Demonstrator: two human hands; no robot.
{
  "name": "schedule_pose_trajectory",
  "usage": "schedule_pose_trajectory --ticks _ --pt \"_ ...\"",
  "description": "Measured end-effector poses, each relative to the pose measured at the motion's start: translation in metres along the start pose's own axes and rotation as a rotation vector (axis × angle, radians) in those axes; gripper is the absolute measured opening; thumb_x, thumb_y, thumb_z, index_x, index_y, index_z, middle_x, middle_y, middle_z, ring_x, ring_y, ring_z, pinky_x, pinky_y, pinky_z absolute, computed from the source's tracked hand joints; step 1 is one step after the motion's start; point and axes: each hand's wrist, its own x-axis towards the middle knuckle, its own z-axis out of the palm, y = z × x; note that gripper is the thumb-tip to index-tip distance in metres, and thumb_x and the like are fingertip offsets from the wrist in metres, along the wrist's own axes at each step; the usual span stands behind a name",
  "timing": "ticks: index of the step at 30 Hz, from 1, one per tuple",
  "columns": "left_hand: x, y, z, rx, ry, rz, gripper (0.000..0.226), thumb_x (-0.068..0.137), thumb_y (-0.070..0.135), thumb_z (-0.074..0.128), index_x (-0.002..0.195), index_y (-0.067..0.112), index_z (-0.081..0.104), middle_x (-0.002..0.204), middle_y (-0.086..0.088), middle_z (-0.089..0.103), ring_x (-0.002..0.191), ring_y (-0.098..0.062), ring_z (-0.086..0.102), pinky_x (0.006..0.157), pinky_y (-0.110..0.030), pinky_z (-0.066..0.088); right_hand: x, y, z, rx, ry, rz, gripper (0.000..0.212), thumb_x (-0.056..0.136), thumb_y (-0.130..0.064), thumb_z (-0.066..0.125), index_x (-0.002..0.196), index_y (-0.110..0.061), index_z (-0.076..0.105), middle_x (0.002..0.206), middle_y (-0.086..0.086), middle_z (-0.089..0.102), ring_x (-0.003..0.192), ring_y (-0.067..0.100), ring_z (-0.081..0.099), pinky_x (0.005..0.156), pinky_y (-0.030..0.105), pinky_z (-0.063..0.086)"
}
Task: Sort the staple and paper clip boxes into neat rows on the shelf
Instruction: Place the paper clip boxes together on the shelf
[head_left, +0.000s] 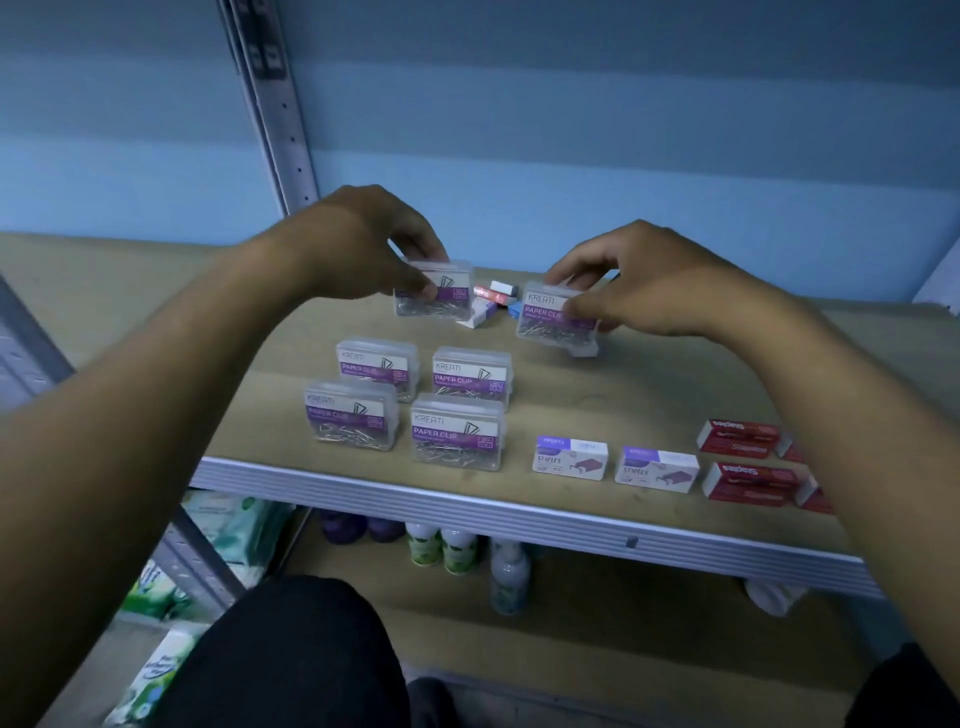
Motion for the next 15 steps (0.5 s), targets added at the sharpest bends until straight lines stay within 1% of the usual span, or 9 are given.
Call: schedule_pose_trajectory --ticks 2,4,6,9,12,15 --pt "-0.002 -0.014 -0.004 0.004 -0.021 -0.015 0.022 0.083 0.024 0.077 0.103 0.031 0.074 0.099 0.016 0.071 0.085 -0.002 0.065 0.062 -0.015 0.041 0.007 -0.008 0.003 -0.009 -0.020 -0.015 0.032 0.085 -0.017 0.074 0.113 -0.031 0.075 0.101 -0.012 0.073 0.079 0.011 0.074 0.087 0.033 0.060" --pt "-0.003 -0.025 -0.007 -0.002 -0.042 -0.028 0.023 0.083 0.024 0.077 0.105 0.030 0.074 0.100 0.016 0.071 0.086 0.002 0.062 0.065 -0.013 0.040 0.013 -0.015 0.008 -0.019 -0.031 -0.029 0.031 0.086 -0.018 0.072 0.113 -0.032 0.075 0.098 -0.013 0.073 0.072 0.008 0.073 0.084 0.028 0.059" --pt "-0.003 -0.034 -0.009 0.012 -0.067 -0.039 0.024 0.084 0.025 0.077 0.107 0.030 0.073 0.101 0.016 0.070 0.086 0.004 0.060 0.067 -0.013 0.039 0.018 -0.020 0.013 -0.039 -0.039 -0.044 0.030 0.087 -0.019 0.071 0.112 -0.033 0.075 0.097 -0.014 0.072 0.070 0.008 0.073 0.085 0.028 0.058" --pt "-0.002 -0.042 -0.010 0.046 -0.115 -0.044 0.024 0.085 0.027 0.075 0.108 0.031 0.072 0.103 0.016 0.070 0.091 -0.002 0.062 0.069 -0.015 0.040 0.026 -0.024 0.021 -0.009 -0.058 -0.048 0.029 0.087 -0.017 0.070 0.111 -0.033 0.076 0.098 -0.011 0.073 0.070 0.008 0.071 0.080 0.026 0.060" --pt "0.000 -0.048 -0.009 0.011 -0.136 -0.048 0.023 0.086 0.027 0.074 0.108 0.031 0.072 0.103 0.017 0.070 0.093 -0.010 0.066 0.068 -0.016 0.041 0.034 -0.023 0.029 0.012 -0.074 -0.055 0.030 0.087 -0.016 0.071 0.112 -0.031 0.076 0.098 -0.009 0.072 0.075 0.006 0.069 0.079 0.027 0.062" --pt "0.002 -0.048 -0.004 0.020 -0.145 -0.028 0.023 0.088 0.026 0.072 0.111 0.029 0.071 0.106 0.015 0.070 0.093 -0.008 0.064 0.069 -0.016 0.042 0.040 -0.023 0.035 0.012 -0.086 -0.061 0.030 0.086 -0.016 0.072 0.112 -0.030 0.077 0.089 -0.012 0.068 0.084 0.012 0.071 0.081 0.033 0.063"
